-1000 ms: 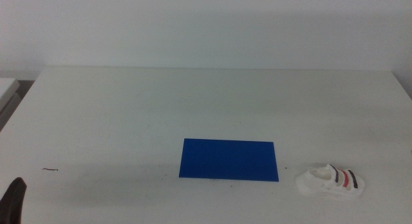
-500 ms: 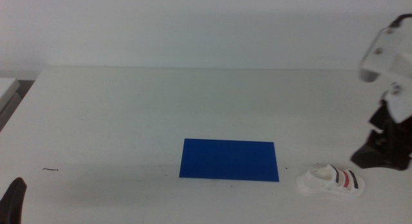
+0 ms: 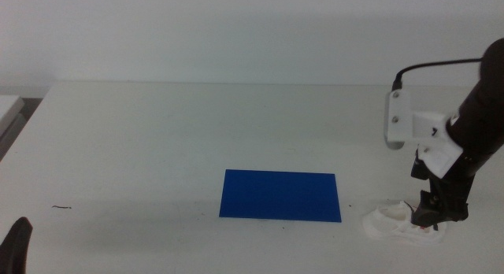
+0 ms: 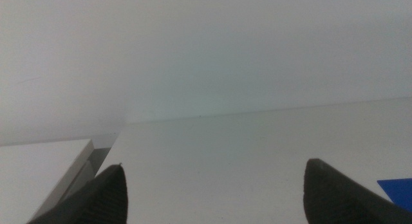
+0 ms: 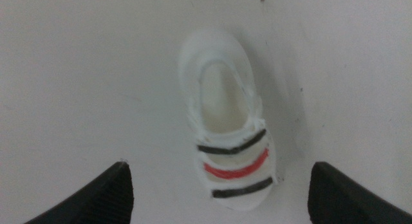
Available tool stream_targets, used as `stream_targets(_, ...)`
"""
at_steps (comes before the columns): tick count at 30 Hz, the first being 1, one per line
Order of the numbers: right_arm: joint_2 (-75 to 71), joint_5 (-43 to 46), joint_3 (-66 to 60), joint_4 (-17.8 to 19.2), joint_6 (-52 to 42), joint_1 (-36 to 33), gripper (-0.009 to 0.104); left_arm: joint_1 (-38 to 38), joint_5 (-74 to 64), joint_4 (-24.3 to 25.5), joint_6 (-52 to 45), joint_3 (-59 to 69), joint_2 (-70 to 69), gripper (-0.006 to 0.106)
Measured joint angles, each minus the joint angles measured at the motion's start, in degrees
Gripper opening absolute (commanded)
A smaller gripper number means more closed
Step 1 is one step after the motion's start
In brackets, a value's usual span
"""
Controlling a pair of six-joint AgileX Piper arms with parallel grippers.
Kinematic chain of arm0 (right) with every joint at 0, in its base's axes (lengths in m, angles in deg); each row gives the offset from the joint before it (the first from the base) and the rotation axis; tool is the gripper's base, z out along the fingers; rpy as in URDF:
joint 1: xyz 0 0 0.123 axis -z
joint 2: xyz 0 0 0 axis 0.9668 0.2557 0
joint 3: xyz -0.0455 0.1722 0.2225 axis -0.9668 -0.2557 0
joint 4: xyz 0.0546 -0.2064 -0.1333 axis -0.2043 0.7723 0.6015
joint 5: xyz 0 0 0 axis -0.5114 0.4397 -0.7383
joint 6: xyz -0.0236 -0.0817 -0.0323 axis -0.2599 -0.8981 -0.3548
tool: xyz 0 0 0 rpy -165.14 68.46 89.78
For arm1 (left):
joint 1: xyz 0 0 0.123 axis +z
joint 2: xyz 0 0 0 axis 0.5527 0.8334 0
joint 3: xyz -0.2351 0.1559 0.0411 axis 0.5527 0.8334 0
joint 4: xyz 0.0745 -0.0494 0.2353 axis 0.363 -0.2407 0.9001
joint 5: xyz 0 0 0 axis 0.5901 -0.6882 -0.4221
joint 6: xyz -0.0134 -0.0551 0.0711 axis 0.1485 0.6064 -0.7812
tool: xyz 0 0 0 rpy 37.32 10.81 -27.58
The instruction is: Use one arm to grab the shoe from the table and place it on the mat.
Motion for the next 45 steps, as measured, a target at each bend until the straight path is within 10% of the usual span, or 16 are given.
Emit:
stream_targets(12, 10.1, 7.4, -1.4, 3.9, -0.3, -1.9, 0.087, 0.0, 0.0, 0.0, 0.0, 0.0, 0.0, 0.094)
stream_targets(20, 12.0, 7.8, -2.3, 5.5, 3.4, -2.8, -0.002, 0.0, 0.0, 0.0, 0.0, 0.0, 0.0, 0.094)
stream_targets(28, 10.8, -1.3, 9.5, 7.8, 21.3, -8.1, -0.002, 0.0, 0.0, 0.0, 0.0, 0.0, 0.0, 0.094)
stream_targets(45, 31.2, -7.7, 40.7, 6.0, 23.7, -24.0, -0.002, 0.0, 0.0, 0.0, 0.0, 0.0, 0.0, 0.094)
